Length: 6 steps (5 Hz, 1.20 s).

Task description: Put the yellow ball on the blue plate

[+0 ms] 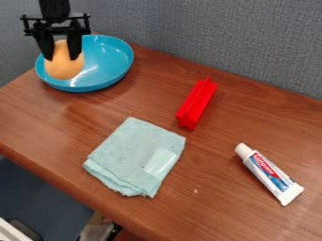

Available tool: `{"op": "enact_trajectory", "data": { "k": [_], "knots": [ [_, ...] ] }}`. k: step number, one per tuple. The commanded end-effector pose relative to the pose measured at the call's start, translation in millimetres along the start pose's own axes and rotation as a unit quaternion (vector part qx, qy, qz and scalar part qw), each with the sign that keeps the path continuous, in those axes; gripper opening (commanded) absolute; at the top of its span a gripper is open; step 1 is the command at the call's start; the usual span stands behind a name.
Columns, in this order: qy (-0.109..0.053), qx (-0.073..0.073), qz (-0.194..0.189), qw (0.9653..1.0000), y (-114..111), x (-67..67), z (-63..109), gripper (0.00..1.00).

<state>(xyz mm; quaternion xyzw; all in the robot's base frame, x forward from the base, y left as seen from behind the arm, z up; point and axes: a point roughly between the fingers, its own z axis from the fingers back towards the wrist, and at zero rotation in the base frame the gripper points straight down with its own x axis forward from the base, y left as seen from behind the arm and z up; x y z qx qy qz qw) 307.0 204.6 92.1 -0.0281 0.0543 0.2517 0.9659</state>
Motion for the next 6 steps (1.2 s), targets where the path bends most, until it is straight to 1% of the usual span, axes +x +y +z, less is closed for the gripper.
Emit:
{"op": "enact_trajectory", "data": {
  "k": [1,6],
  "knots": [
    [-0.034,0.005,0.001,0.9994,0.6,0.9,24.1,0.00],
    [-0.031,0.005,0.005,0.9995,-4.4,5.0,22.4,0.00]
  ]
}}
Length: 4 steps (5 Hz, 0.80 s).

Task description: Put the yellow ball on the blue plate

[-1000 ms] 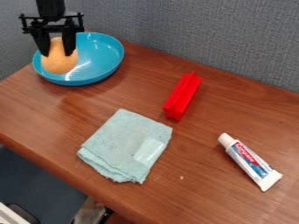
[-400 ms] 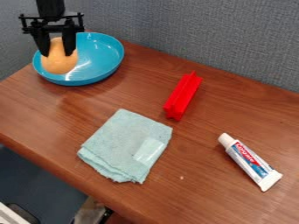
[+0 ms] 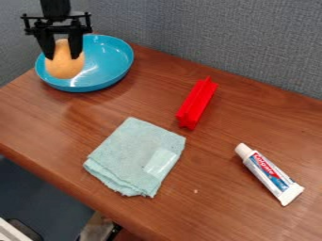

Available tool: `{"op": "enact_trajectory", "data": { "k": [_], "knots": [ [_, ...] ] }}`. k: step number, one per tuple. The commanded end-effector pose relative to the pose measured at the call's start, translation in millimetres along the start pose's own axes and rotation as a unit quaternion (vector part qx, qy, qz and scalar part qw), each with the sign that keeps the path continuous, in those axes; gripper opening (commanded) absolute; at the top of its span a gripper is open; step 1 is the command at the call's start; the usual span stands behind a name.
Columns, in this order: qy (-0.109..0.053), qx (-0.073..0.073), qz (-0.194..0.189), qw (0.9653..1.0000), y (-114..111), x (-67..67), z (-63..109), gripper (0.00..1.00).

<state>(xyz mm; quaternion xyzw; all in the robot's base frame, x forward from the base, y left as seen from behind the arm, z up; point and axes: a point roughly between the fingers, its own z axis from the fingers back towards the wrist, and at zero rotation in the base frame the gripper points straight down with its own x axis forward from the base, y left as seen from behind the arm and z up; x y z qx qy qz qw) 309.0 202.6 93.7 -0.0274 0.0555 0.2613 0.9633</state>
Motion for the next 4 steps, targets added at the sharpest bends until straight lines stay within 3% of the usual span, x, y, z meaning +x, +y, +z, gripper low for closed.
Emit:
{"op": "enact_trajectory", "data": {
  "k": [1,3,4],
  "knots": [
    [-0.031,0.005,-0.003,0.9995,-2.0,5.5,20.0,0.00],
    [-0.027,0.009,0.001,0.9996,-1.7,7.8,16.6,0.00],
    [-0.025,0.010,0.002,0.9996,-1.9,8.7,15.8,1.00]
  ]
}}
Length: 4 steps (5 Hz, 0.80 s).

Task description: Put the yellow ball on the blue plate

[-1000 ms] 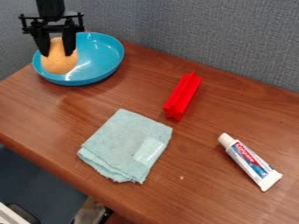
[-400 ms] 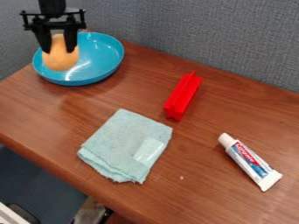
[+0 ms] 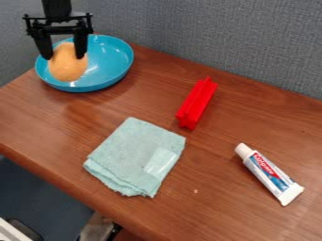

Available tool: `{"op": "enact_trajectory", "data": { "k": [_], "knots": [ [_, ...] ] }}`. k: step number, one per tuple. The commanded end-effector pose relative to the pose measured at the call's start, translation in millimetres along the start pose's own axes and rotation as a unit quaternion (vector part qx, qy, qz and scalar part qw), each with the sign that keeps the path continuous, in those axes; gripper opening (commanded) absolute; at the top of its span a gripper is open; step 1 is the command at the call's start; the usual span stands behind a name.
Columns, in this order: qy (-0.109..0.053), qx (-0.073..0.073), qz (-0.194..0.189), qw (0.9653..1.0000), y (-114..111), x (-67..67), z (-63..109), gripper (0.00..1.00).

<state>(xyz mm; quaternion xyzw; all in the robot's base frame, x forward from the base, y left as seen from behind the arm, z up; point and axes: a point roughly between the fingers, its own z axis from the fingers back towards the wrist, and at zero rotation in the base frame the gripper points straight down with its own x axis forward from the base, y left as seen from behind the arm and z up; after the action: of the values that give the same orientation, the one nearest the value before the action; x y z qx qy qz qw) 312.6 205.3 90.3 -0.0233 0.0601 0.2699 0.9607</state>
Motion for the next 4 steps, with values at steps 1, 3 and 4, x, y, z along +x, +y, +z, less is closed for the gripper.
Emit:
{"op": "enact_trajectory", "data": {
  "k": [1,3,4],
  "knots": [
    [-0.030,-0.003,-0.012,0.9995,-4.9,-0.1,28.0,1.00],
    [-0.021,-0.001,-0.004,0.9998,-3.5,11.1,16.5,1.00],
    [-0.015,-0.001,-0.001,0.9999,-3.7,15.6,10.1,1.00]
  ]
}}
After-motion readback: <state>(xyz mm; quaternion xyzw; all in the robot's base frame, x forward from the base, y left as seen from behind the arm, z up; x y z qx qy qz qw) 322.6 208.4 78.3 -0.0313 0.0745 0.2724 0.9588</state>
